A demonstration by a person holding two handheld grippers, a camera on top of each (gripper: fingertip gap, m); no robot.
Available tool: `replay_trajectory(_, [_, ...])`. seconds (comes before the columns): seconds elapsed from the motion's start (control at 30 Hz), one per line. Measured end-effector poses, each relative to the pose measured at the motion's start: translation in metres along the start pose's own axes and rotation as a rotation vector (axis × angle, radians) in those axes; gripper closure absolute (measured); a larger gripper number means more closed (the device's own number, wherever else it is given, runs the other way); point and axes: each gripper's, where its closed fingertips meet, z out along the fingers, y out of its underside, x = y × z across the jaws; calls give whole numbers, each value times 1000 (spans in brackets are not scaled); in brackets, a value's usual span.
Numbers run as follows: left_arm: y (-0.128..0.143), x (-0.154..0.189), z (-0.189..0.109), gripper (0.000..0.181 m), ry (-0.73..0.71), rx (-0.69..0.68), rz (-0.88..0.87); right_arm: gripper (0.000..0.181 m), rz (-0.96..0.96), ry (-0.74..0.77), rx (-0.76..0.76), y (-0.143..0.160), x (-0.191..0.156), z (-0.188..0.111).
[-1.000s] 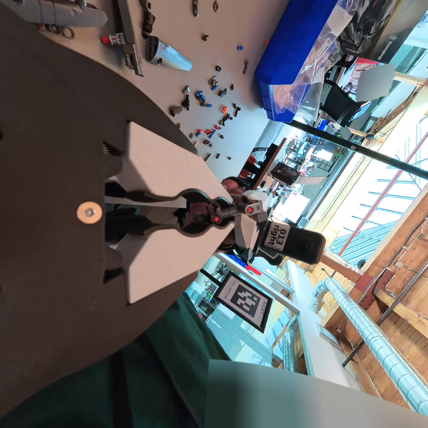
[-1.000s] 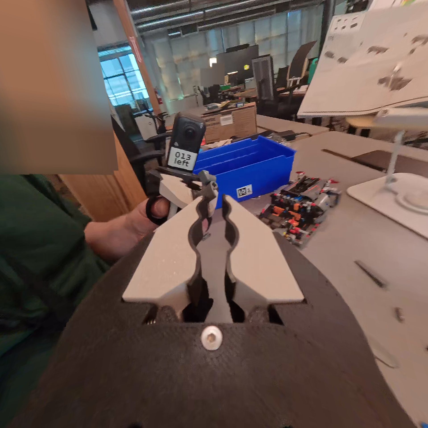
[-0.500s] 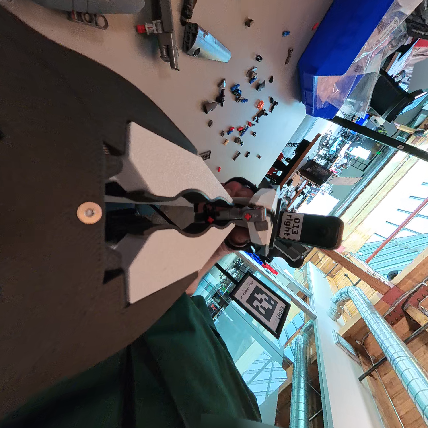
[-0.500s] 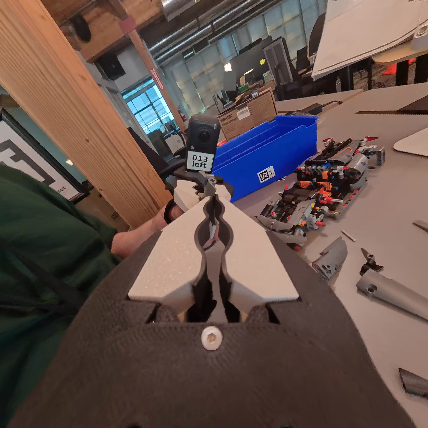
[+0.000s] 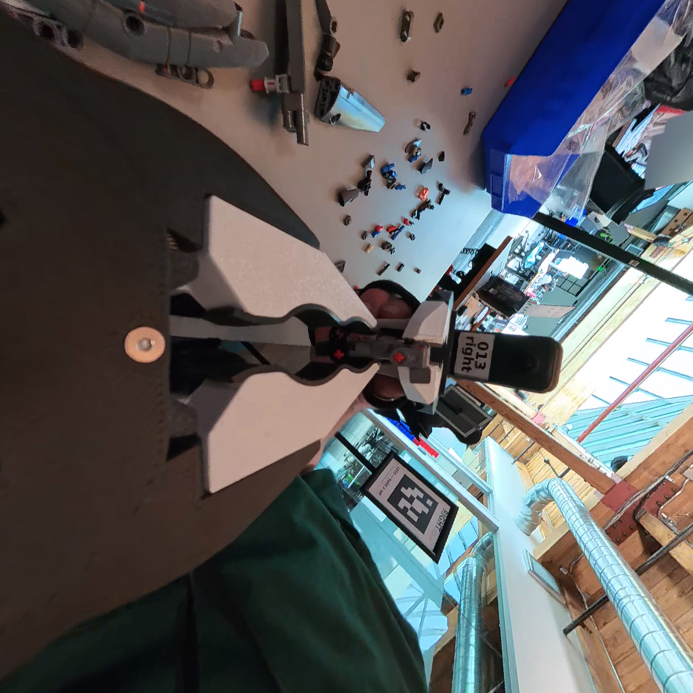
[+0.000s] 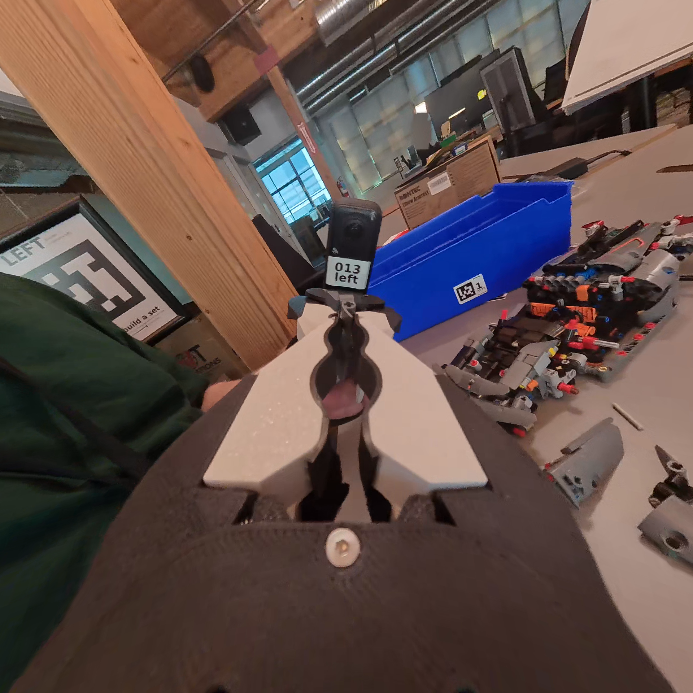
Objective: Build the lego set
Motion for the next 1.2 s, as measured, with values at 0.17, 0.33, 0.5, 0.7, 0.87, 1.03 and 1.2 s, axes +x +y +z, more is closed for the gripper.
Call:
replay_trajectory(0.17, [-6, -24, -22, 144, -251, -2, 159, 178, 80, 88, -3, -2, 25, -16])
replay_trajectory(0.33, [1, -50, -53, 135, -612, -164, 475, 178, 253, 330, -277, 59, 69, -65])
replay_trajectory(0.5, [38, -69, -52, 105, -723, -389, 510, 176, 313, 495, -442, 100, 96, -87])
replay_trajectory(0.7, [60, -84, -68, 88, -868, -526, 499, 121, 94, 701, -546, 90, 110, -99])
replay_trajectory(0.87, [55, -92, -103, 61, -1021, -500, 499, 84, -104, 853, -708, 93, 111, -119])
replay_trajectory(1.03, [51, -111, -139, 36, -1127, -483, 412, 71, -121, 942, -694, 95, 128, -141])
replay_trajectory(1.2, [67, -145, -157, 25, -1166, -535, 288, 53, -120, 969, -708, 102, 154, -156])
